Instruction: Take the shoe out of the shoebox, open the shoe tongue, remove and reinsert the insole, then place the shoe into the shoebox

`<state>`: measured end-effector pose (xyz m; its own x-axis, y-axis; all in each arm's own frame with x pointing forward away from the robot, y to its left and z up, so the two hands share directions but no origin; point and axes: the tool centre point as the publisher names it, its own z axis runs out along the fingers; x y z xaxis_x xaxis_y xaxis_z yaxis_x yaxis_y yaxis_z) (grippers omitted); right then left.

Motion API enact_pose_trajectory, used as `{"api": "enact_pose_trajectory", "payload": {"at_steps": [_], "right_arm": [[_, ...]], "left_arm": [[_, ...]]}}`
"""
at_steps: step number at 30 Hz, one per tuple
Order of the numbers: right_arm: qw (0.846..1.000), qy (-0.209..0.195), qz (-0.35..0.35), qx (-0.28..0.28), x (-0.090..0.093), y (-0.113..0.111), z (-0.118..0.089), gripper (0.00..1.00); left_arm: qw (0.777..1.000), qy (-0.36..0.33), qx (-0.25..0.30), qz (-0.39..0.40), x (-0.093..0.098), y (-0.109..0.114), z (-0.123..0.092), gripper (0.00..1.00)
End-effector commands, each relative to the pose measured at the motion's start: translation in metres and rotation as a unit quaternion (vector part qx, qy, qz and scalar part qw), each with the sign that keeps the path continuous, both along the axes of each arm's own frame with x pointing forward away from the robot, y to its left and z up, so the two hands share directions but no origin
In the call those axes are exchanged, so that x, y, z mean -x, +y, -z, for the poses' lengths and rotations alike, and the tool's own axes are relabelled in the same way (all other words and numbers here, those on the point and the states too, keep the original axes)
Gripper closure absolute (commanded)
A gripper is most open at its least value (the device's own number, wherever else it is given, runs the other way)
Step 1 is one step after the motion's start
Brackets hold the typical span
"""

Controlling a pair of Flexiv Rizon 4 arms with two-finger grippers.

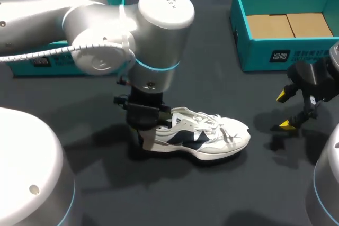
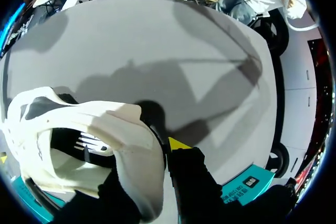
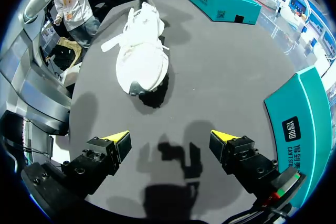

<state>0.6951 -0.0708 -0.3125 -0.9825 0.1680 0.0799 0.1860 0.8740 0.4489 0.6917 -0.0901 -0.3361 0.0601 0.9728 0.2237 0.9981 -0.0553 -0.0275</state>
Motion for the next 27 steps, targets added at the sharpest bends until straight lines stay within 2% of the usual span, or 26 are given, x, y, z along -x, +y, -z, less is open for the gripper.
{"api": "enact_pose_trajectory", "payload": {"at_steps": [1, 15, 27], "right_arm": [[1.0, -0.001, 0.0, 0.001, 0.002, 0.0, 0.0, 0.0], [1.0, -0.001, 0.0, 0.001, 0.002, 0.0, 0.0, 0.0], [1.0, -0.001, 0.0, 0.001, 0.002, 0.0, 0.0, 0.0]], "left_arm": [[1.0, -0.003, -0.012, -0.002, -0.001, -0.02, 0.016, 1.0], [0.999, -0.032, -0.01, 0.011, -0.002, -0.038, 0.034, 1.0], [1.0, -0.022, -0.019, -0.01, -0.001, -0.043, 0.039, 1.0]]}}
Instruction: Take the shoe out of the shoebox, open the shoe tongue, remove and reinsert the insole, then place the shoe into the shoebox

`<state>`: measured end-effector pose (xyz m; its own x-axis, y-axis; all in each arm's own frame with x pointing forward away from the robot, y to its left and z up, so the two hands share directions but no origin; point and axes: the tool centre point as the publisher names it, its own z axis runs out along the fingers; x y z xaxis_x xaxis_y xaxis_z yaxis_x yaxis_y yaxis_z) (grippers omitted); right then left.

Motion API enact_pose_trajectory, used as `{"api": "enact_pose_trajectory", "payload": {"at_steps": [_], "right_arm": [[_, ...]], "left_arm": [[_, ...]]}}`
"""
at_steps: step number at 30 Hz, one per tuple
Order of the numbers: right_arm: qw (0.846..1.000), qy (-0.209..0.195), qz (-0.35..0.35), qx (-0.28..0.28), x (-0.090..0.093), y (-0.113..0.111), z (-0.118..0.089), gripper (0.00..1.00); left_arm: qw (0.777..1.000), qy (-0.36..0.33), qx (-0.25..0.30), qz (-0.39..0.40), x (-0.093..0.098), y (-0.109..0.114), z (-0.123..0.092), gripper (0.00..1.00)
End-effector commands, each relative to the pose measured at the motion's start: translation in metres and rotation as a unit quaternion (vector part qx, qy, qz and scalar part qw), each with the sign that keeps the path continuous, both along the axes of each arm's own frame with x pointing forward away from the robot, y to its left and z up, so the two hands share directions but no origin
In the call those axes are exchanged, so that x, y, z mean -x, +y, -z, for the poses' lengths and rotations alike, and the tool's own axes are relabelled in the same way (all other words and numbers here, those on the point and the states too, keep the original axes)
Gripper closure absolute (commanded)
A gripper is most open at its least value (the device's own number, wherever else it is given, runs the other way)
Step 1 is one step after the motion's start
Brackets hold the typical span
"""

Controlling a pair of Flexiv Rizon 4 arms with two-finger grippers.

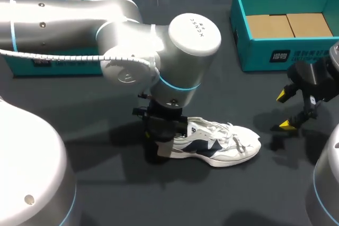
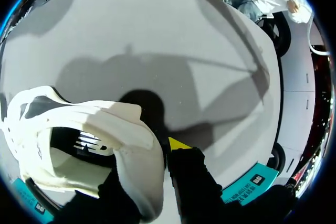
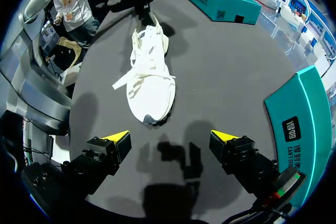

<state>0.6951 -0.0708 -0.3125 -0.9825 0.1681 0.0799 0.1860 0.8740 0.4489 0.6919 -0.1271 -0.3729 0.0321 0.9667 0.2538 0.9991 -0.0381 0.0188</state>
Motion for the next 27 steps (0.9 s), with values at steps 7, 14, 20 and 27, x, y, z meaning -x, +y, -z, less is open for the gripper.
{"api": "enact_pose_trajectory", "payload": {"at_steps": [7, 14, 20, 27], "right_arm": [[1.0, -0.001, 0.0, 0.001, 0.002, 0.0, 0.0, 0.0], [1.0, -0.001, 0.0, 0.001, 0.002, 0.0, 0.0, 0.0], [1.0, -0.001, 0.0, 0.001, 0.002, 0.0, 0.0, 0.0], [1.0, -0.001, 0.0, 0.001, 0.002, 0.0, 0.0, 0.0]], "left_arm": [[1.0, 0.002, -0.008, 0.001, -0.001, -0.009, 0.005, 1.0], [1.0, 0.004, -0.014, 0.01, -0.002, -0.009, 0.008, 0.96], [1.0, 0.006, -0.01, 0.01, -0.001, -0.009, 0.007, 0.67], [1.0, 0.013, 0.016, 0.001, 0.002, -0.003, -0.01, 0.07]]}}
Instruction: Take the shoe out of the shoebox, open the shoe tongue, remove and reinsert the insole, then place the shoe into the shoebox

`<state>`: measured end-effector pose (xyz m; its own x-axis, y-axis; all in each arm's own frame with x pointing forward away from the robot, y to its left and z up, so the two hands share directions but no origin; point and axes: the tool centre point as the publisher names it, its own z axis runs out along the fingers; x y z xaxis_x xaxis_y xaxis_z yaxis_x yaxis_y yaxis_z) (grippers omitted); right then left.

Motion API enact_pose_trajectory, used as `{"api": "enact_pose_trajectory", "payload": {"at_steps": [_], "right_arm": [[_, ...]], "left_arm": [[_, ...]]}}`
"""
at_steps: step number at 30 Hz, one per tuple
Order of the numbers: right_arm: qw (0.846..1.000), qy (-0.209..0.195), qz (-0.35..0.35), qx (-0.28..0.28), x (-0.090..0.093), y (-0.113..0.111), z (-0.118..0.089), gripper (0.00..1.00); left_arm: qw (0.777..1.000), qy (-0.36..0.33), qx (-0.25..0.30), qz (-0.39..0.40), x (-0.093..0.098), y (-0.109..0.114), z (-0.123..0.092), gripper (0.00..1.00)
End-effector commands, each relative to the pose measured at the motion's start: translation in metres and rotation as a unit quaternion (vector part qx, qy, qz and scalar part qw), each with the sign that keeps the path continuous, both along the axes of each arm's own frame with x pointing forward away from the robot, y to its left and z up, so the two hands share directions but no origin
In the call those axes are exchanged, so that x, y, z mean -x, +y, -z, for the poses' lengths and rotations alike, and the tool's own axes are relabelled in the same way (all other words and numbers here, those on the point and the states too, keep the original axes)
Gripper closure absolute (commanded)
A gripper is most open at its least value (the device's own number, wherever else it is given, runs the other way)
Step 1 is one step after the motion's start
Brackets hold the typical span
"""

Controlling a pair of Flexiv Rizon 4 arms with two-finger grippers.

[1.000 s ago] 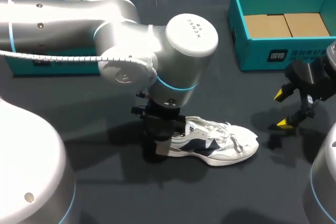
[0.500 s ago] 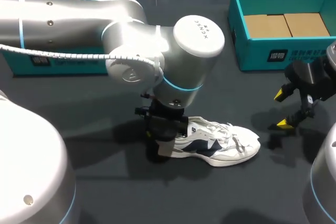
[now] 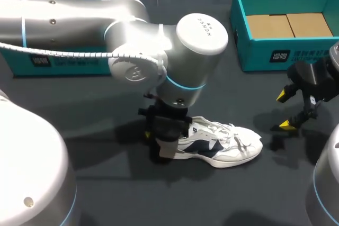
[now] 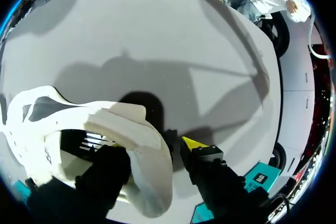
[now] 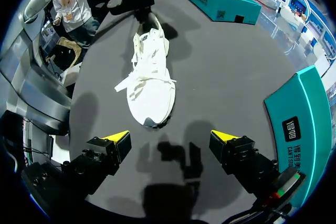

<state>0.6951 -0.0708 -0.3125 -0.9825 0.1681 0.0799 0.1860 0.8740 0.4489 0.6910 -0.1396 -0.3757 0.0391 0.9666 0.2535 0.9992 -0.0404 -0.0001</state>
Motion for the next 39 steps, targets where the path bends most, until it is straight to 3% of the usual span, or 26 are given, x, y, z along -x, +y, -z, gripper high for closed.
{"api": "enact_pose_trajectory", "payload": {"at_steps": [1, 12, 20, 23, 35, 39], "right_arm": [[1.0, -0.001, 0.0, 0.001, 0.002, 0.0, 0.0, 0.0], [1.0, -0.001, 0.0, 0.001, 0.002, 0.0, 0.0, 0.0], [1.0, -0.001, 0.0, 0.001, 0.002, 0.0, 0.0, 0.0], [1.0, -0.001, 0.0, 0.001, 0.002, 0.0, 0.0, 0.0], [1.0, -0.001, 0.0, 0.001, 0.002, 0.0, 0.0, 0.0], [1.0, -0.001, 0.0, 0.001, 0.002, 0.0, 0.0, 0.0]], "left_arm": [[1.0, 0.003, 0.022, -0.002, 0.002, 0.011, -0.017, 0.0], [0.987, 0.059, 0.13, -0.077, 0.019, 0.024, -0.08, 0.0], [0.944, 0.148, 0.229, -0.184, 0.045, 0.049, -0.116, 0.0], [0.918, 0.197, 0.239, -0.247, 0.052, 0.065, -0.119, 0.0], [0.918, 0.197, 0.239, -0.247, 0.052, 0.065, -0.119, 0.0], [0.852, 0.214, 0.27, -0.393, 0.038, 0.064, -0.109, 0.0]]}}
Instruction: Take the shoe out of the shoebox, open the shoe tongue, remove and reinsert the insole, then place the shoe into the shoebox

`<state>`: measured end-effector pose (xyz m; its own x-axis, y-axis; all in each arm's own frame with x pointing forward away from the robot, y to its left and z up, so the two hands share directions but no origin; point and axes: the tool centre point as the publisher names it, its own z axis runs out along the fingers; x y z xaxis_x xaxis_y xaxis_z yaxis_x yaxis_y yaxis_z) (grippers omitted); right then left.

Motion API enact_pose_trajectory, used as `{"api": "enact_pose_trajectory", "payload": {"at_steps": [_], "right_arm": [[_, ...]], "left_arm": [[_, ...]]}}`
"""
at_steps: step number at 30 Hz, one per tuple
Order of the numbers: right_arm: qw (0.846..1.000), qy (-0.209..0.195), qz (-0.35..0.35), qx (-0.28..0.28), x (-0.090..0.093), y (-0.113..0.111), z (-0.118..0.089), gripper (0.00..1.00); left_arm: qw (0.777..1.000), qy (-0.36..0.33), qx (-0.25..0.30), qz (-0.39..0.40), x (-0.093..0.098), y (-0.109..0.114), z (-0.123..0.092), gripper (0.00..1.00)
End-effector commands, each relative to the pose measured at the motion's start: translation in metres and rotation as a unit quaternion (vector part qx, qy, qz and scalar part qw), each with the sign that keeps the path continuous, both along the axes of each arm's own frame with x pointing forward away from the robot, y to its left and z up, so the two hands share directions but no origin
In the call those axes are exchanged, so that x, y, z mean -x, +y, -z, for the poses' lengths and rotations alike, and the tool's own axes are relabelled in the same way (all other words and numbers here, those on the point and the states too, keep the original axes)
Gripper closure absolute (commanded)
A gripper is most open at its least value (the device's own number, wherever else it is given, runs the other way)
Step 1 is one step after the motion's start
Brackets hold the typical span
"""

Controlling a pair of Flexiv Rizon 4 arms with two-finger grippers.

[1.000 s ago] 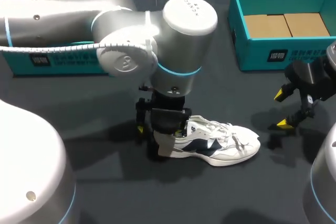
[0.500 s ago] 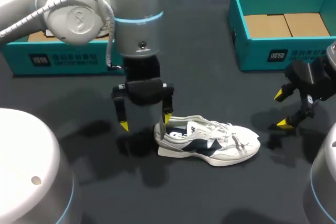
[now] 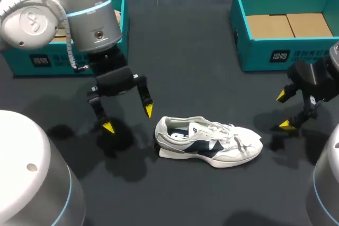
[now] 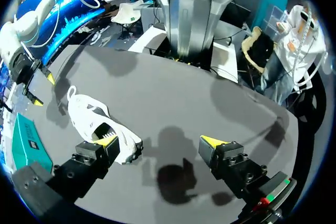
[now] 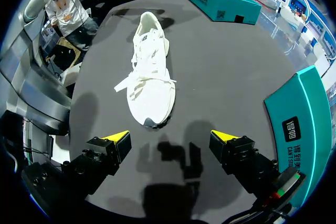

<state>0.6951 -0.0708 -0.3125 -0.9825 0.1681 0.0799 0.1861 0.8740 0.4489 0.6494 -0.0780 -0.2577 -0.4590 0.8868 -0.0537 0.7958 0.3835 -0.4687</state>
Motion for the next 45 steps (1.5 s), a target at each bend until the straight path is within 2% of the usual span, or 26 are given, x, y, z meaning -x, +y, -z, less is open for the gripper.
{"api": "enact_pose_trajectory", "payload": {"at_steps": [1, 4, 8, 13, 23, 28, 33, 37, 45], "right_arm": [[1.0, -0.001, 0.0, 0.001, 0.002, 0.0, 0.0, 0.0], [1.0, -0.001, 0.0, 0.001, 0.002, 0.0, 0.0, 0.0], [1.0, -0.001, 0.0, 0.001, 0.002, 0.0, 0.0, 0.0], [1.0, -0.001, 0.0, 0.001, 0.002, 0.0, 0.0, 0.0], [1.0, -0.001, 0.0, 0.001, 0.002, 0.0, 0.0, 0.0], [1.0, -0.001, 0.0, 0.001, 0.002, 0.0, 0.0, 0.0], [1.0, -0.001, 0.0, 0.001, 0.002, 0.0, 0.0, 0.0], [1.0, -0.001, 0.0, 0.001, 0.002, 0.0, 0.0, 0.0], [1.0, -0.001, 0.0, 0.001, 0.002, 0.0, 0.0, 0.0]], "left_arm": [[0.981, 0.052, 0.066, -0.177, -0.007, 0.004, 0.012, 0.0], [0.961, 0.096, 0.089, -0.242, -0.012, 0.009, 0.019, 0.0], [0.94, 0.13, 0.122, -0.29, -0.016, 0.017, 0.022, 0.0], [0.898, 0.176, 0.151, -0.374, -0.018, 0.03, 0.022, 0.0], [0.898, 0.176, 0.151, -0.374, -0.018, 0.03, 0.022, 0.0], [0.864, 0.238, 0.175, -0.407, -0.023, 0.04, 0.049, 0.0], [0.849, 0.265, 0.207, -0.408, -0.03, 0.049, 0.071, 0.0], [0.843, 0.285, 0.234, -0.393, -0.031, 0.054, 0.082, 0.0], [0.843, 0.298, 0.222, -0.39, -0.033, 0.057, 0.084, 0.0]]}}
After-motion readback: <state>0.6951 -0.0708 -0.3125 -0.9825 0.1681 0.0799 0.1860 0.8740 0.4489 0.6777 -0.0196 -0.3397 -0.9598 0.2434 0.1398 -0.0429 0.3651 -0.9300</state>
